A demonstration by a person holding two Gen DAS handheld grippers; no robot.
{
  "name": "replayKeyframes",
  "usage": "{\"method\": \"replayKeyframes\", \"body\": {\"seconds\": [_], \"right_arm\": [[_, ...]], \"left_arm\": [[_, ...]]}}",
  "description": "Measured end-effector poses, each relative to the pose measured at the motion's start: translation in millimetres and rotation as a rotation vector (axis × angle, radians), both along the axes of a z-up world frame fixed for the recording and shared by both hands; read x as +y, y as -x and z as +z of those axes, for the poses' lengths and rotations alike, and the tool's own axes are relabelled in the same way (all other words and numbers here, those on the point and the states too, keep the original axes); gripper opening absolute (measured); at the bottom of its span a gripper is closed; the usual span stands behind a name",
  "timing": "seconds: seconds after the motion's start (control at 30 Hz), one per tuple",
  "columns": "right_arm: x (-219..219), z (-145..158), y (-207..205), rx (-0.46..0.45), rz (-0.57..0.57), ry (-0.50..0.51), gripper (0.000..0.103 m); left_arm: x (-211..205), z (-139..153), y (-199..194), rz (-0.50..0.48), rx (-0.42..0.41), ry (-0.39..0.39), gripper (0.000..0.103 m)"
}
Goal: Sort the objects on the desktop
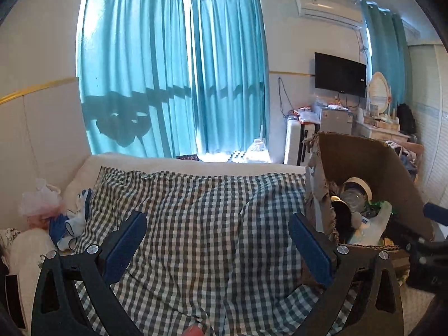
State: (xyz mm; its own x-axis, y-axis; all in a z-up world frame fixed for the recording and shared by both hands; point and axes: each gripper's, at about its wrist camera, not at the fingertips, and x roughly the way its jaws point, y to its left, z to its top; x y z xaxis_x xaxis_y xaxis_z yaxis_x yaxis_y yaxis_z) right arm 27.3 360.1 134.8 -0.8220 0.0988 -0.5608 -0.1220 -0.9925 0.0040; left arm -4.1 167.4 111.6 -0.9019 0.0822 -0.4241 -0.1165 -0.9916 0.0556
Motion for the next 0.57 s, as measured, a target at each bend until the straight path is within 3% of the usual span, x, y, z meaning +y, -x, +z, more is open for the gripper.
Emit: {"method": "replayKeyframes", "body": {"seconds": [0.33,0.57], "right_arm": [[5,-9,7,-0.027,-0.017,0.024,0.103],[3,-8,6,-0.025,-0.011,0.028,0.103]], "left_arm": [[-7,-11,11,0.009,-0.042,0.003,0.103],[-13,-11,12,0.023,-0.078,-0.041,0.103]]}}
